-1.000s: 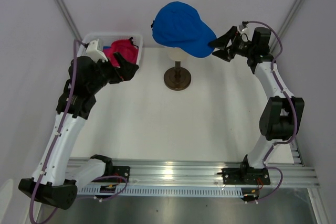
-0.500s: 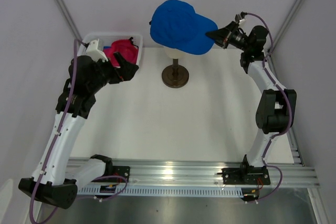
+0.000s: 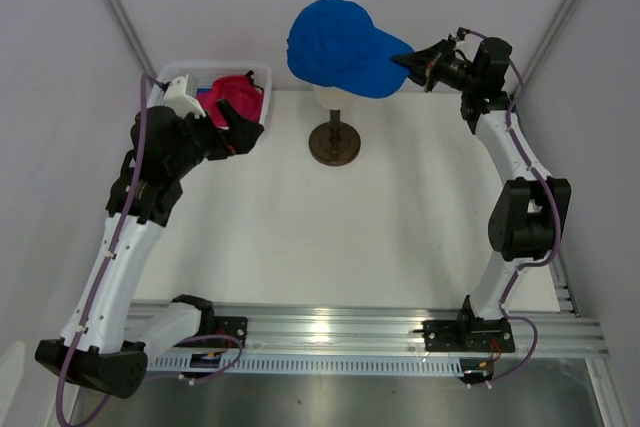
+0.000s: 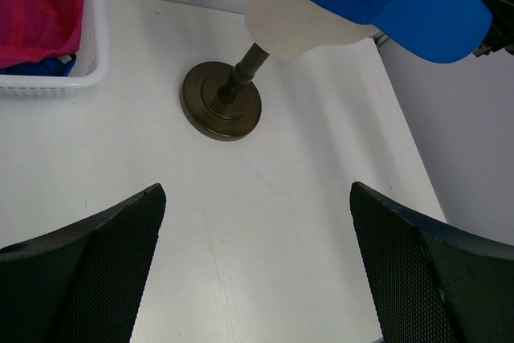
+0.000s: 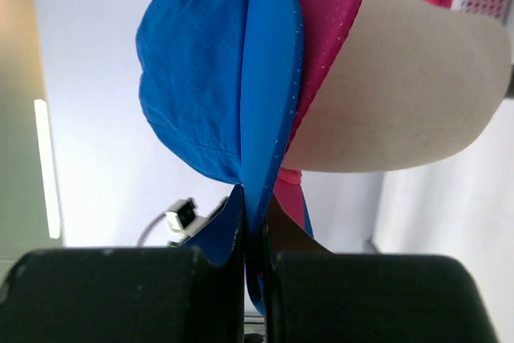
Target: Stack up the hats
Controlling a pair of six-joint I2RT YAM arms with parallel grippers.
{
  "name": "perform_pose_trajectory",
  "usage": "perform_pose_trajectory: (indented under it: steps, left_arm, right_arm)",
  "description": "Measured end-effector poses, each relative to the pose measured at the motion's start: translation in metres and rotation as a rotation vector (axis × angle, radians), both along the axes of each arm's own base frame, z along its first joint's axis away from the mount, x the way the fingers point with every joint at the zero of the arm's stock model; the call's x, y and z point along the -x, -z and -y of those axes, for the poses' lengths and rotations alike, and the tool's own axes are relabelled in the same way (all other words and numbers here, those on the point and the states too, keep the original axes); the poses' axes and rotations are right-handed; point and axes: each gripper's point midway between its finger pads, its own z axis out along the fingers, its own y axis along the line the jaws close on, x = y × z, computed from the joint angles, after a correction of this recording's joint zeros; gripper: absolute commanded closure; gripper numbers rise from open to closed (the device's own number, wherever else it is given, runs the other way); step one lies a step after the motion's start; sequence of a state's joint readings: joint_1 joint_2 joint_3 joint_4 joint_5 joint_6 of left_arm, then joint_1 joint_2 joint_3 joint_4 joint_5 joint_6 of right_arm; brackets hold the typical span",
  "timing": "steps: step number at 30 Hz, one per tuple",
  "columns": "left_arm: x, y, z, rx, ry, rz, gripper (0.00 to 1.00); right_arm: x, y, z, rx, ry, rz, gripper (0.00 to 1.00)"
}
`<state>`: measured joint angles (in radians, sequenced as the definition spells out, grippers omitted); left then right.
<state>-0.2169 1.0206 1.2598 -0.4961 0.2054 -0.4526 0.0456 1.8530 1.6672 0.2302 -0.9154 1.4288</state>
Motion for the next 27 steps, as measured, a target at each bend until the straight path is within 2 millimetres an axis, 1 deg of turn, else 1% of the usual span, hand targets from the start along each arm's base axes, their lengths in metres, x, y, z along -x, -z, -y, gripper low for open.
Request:
perform_pose_trajectory:
  steps: [8, 13, 20, 23, 27]
  left_arm:
    - [-0.001, 0.006, 0.001, 0.009, 0.002, -0.008, 0.00]
    - [-0.001, 0.008, 0.002, 0.013, 0.004, -0.007, 0.00]
    - [0.001, 0.004, 0.001, 0.013, 0.004, 0.011, 0.00]
    - [0.002, 0.006, 0.001, 0.013, 0.003, 0.011, 0.00]
    - [0.001, 0.011, 0.000, 0.010, -0.002, 0.002, 0.00]
  right_arm:
    - [-0.003, -0.008, -0.007, -0.139, 0.020, -0.220, 1.00]
    - [-0.009, -0.017, -0.014, -0.193, 0.067, -0.301, 1.00]
    - [-0.008, -0.018, -0.019, -0.190, 0.087, -0.343, 1.00]
    - [-0.006, -0.022, -0.019, -0.158, 0.089, -0.334, 1.00]
    - [-0.001, -0.034, -0.017, -0.077, 0.096, -0.294, 1.00]
